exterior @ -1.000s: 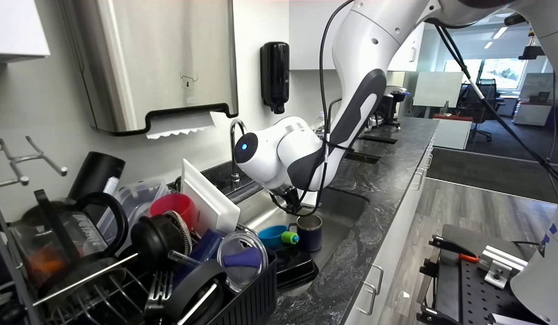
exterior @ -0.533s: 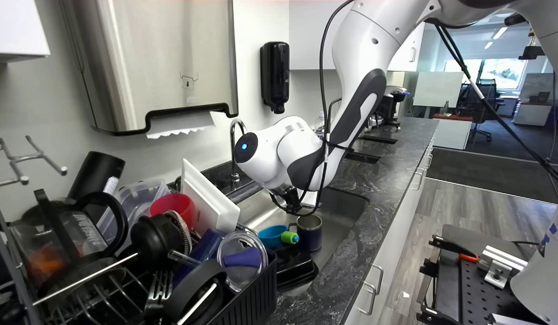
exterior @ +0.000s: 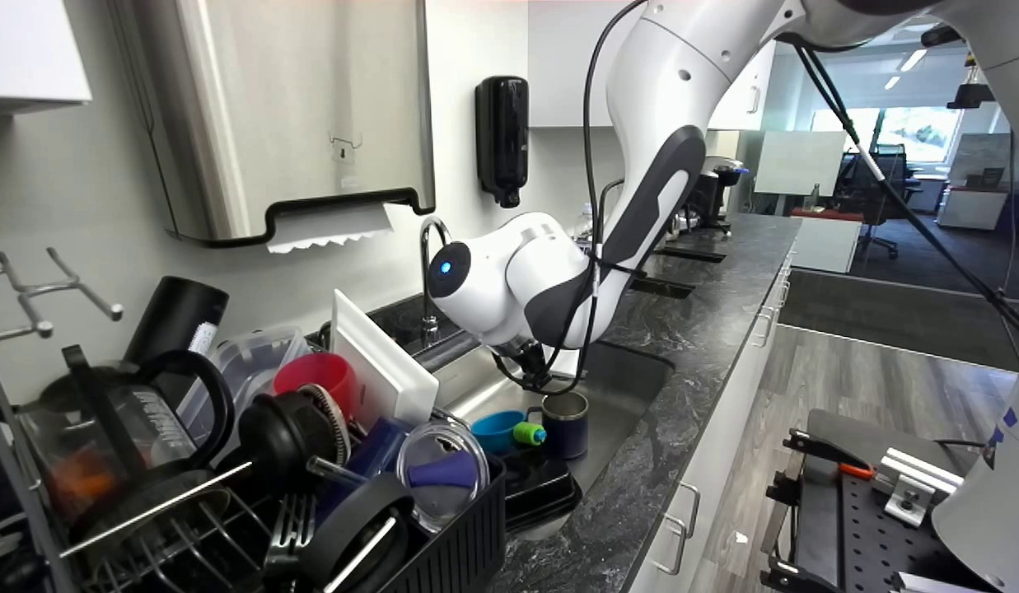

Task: Place the silver lid on the right on top of the dark blue thermos in the sink

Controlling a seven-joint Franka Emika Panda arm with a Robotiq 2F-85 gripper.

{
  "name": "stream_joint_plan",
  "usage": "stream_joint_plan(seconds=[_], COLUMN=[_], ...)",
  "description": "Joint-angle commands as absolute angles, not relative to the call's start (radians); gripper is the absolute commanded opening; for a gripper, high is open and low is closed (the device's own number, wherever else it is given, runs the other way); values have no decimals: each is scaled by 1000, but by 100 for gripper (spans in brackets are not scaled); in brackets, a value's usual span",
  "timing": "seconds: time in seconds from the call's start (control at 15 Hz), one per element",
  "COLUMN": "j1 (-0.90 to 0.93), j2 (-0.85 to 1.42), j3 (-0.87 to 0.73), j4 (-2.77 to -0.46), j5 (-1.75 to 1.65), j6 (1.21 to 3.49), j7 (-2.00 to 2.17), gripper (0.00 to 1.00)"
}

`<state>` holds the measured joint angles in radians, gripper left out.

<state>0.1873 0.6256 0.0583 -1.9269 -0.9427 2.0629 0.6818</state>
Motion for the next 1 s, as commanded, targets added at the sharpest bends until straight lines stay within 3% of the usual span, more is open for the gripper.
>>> stream_joint_plan(seconds=[0.0,0.93], j1=[205,205], j2=[626,704], j3=[43,43], j4=[-1923,-1843], j5=[-937,-918], j6=[2060,2051], j7=[674,654], gripper=[2,2])
